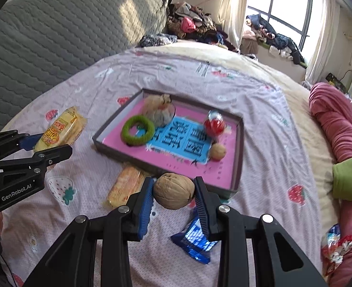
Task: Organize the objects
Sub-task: 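Carry the cake pack and walnut with both tools over the pink tray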
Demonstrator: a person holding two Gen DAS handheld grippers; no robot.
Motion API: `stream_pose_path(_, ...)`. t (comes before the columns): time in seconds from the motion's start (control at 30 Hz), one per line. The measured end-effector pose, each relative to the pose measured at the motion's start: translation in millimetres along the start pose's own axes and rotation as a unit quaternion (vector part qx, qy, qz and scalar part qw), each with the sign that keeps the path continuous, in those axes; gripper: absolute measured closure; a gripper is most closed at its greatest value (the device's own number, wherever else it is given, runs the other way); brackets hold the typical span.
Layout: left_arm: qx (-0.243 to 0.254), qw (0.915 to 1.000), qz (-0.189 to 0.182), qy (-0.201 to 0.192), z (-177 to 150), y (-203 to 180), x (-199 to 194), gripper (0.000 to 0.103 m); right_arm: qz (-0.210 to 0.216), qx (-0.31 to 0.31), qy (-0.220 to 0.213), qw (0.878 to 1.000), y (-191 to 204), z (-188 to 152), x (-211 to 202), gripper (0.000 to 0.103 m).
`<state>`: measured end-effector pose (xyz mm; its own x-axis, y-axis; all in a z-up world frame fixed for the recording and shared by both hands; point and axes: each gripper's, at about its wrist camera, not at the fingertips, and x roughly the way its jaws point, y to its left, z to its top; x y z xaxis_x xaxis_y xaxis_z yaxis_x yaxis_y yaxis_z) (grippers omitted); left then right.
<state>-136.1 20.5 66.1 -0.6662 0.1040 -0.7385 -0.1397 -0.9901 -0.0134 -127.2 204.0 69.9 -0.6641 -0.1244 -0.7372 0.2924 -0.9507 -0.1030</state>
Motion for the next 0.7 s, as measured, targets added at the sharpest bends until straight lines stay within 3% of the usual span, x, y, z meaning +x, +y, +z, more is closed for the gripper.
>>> stream_pose_path(0.7, 0.021, 0.9987, -0.004, -0.046, 72.3, -23.6, -30.1, 0.063, -0.022, -0.003, -0.072, 0.997, -17.3, 75.3, -57.6, 0.069)
